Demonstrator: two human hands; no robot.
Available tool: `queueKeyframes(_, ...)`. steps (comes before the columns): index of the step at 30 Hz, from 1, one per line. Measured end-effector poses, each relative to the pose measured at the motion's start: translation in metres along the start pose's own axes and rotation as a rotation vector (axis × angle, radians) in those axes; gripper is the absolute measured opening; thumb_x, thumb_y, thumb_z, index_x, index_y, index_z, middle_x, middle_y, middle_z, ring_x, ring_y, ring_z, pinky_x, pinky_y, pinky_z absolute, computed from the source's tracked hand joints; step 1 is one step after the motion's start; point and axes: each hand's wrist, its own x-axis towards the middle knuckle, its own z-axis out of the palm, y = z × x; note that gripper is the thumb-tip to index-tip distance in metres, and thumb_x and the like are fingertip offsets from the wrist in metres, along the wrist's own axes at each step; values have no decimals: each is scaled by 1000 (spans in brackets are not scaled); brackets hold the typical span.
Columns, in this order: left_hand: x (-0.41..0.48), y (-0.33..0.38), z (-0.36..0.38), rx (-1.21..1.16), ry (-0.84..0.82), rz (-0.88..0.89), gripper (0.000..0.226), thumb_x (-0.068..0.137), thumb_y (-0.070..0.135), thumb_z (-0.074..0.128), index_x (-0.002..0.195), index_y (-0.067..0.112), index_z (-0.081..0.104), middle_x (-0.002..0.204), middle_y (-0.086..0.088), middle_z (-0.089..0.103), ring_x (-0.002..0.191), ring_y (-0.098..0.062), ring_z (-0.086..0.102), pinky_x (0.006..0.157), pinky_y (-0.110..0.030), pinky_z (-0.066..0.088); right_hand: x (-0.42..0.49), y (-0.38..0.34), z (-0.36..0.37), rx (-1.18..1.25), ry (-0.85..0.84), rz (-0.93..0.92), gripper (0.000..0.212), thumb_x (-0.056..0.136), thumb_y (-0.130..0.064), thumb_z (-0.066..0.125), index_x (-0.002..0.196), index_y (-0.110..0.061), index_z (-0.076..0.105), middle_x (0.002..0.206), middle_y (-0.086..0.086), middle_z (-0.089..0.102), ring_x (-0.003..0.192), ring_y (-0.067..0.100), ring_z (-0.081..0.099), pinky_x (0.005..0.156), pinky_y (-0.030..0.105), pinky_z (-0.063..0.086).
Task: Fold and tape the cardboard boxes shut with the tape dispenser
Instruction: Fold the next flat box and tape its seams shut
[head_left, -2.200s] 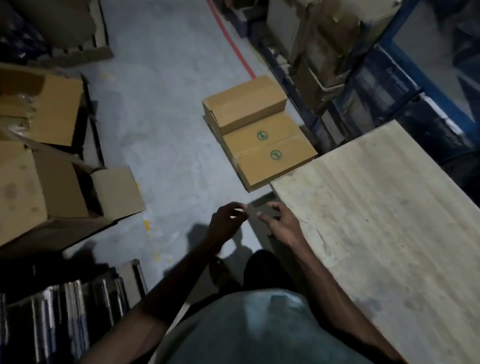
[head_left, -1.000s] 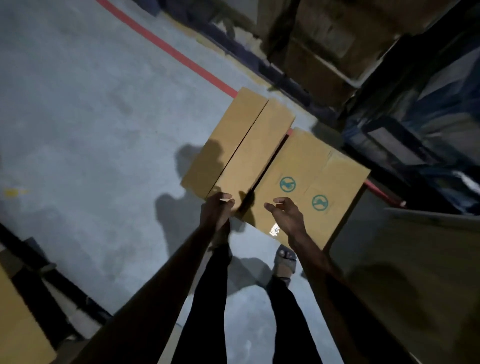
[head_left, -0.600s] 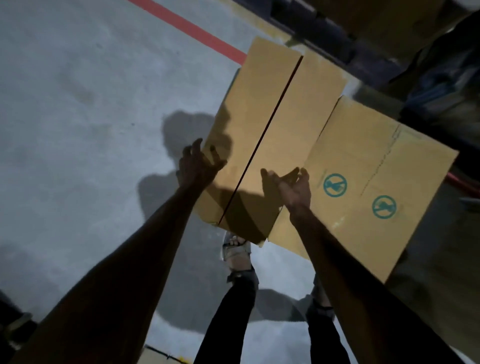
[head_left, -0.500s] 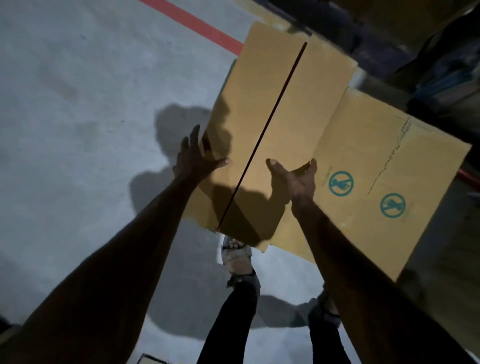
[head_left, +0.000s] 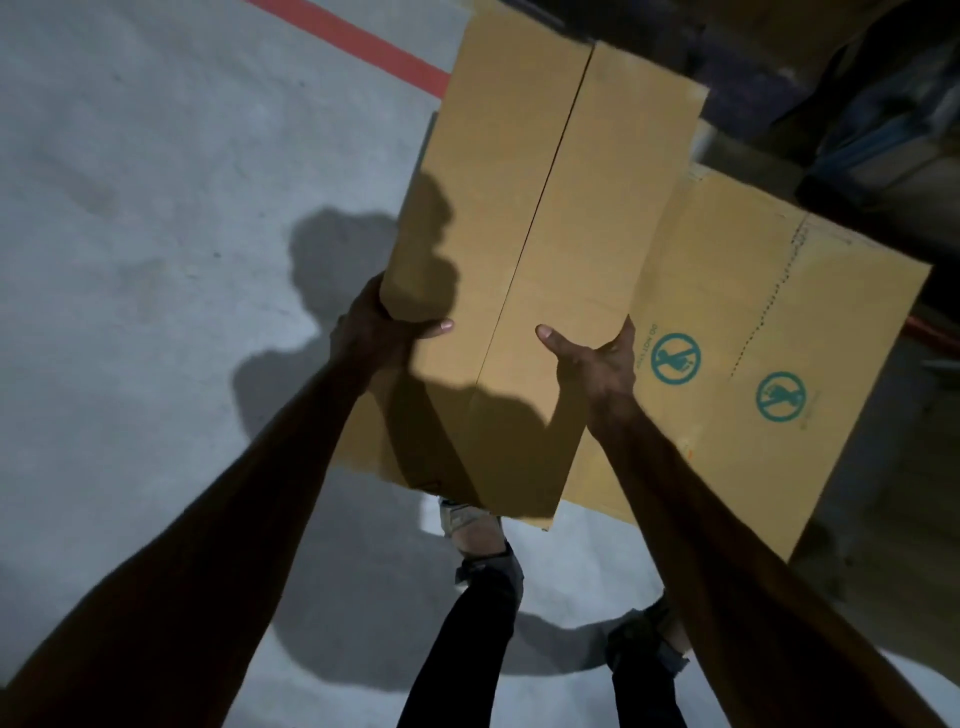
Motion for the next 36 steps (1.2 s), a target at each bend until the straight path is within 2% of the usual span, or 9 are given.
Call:
queueKeyframes(2,-28,19,-14,53,43,1,111,50,63,97,148,40,51,138,8,65,126,-23,59,106,-49,51,-23,-20,-8,14,-13,-8,118,52,-49,100,152,-37,38,133,-12,62,128,20,55,108,34,46)
queueKeyframes(5,-87,69,-39,178,107,-14,115,51,75,90,151,40,45,146,2,60,131,-32,56,108,-50,49,-67,-65,-33,5,-45,-53,128,35,-68,97,147,-40,42,130,-13,67,124,19,61,109,44,51)
queueKeyframes(9,-192,150,-65,245,215,-50,109,54,81,84,148,37,49,141,3,64,127,-30,61,100,-40,49,-143,-136,-86,-3,-75,-115,114,48,-60,98,147,-36,46,128,-14,68,120,15,63,108,40,51)
queueKeyframes(12,-273,205,-76,210,256,1,102,52,82,83,140,39,55,130,7,68,118,-26,64,89,-32,48,-204,-185,-142,-2,-57,-147,118,45,-68,95,148,-40,43,125,-17,68,120,15,62,108,42,52)
queueKeyframes(16,-378,277,-73,257,280,87,98,60,75,84,145,37,52,135,4,67,123,-28,63,93,-35,46,-289,-232,-233,19,-48,-228,114,54,-62,94,152,-41,38,130,-14,63,122,15,58,109,43,49)
queueKeyframes(19,-464,322,-64,252,321,138,105,50,85,81,137,31,59,123,2,72,113,-27,67,91,-34,53,-355,-249,-310,62,-36,-283,113,59,-57,94,154,-38,36,134,-12,60,125,16,54,110,45,46)
queueKeyframes(22,-562,356,-51,292,331,258,96,52,93,74,127,33,64,108,7,70,102,-23,66,81,-30,50,-428,-248,-392,142,-1,-339,113,50,-65,94,148,-45,41,129,-17,62,124,15,56,109,49,48)
queueKeyframes(29,-779,380,31,314,356,527,87,53,94,71,117,35,66,102,12,73,101,-25,65,89,-45,54,-579,-192,-595,168,174,-544,100,62,-69,88,147,-51,39,129,-20,61,123,16,57,105,52,50)
queueKeyframes(36,-882,412,172,308,224,759,85,49,95,72,108,34,72,96,10,75,94,-25,69,85,-44,57,-631,-126,-767,237,405,-528,87,67,-68,85,141,-53,41,102,-31,58,115,14,58,100,40,52)
